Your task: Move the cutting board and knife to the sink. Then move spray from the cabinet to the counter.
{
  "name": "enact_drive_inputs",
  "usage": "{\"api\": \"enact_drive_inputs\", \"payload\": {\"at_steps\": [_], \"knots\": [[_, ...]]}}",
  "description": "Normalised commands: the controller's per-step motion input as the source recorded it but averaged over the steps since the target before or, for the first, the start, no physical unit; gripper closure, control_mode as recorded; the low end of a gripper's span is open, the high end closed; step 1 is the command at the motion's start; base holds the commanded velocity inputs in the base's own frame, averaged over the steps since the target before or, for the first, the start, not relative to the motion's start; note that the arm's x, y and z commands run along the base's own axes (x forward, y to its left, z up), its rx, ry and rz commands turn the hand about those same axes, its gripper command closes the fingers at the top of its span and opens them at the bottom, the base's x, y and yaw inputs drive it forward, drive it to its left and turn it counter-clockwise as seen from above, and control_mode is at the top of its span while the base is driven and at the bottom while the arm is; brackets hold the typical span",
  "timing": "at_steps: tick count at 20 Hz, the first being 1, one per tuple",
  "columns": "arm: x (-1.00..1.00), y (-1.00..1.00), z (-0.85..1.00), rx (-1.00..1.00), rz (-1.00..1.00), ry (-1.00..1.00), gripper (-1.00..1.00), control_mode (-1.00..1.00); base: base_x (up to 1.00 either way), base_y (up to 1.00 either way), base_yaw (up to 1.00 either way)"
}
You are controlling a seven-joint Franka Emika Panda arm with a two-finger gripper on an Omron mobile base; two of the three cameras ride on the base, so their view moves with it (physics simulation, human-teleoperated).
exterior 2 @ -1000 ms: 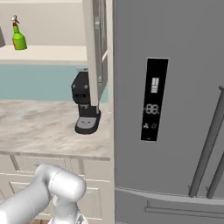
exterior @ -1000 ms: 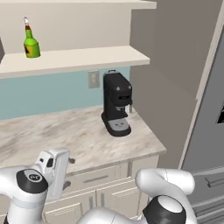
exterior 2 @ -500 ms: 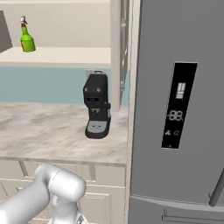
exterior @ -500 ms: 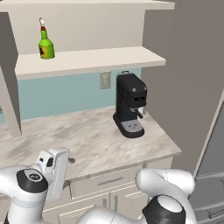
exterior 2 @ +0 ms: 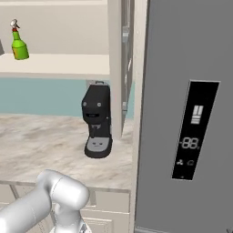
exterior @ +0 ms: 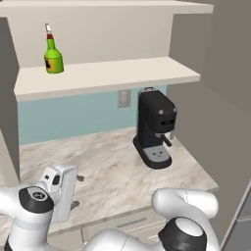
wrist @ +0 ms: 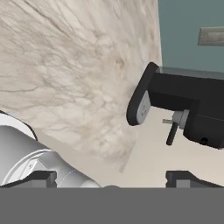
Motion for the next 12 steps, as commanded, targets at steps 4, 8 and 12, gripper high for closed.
{"api": "enact_drive_inputs", "payload": {"at_steps": [4,8,12], "knots": [[0.0,0.0,0.0,0.0,0.0,0.0,-1.0,1.0,0.46,0.0,0.05],[0.0,0.0,0.0,0.0,0.0,0.0,-1.0,1.0,0.27,0.0,0.06],[0.0,0.0,0.0,0.0,0.0,0.0,-1.0,1.0,0.11,0.0,0.07]]}}
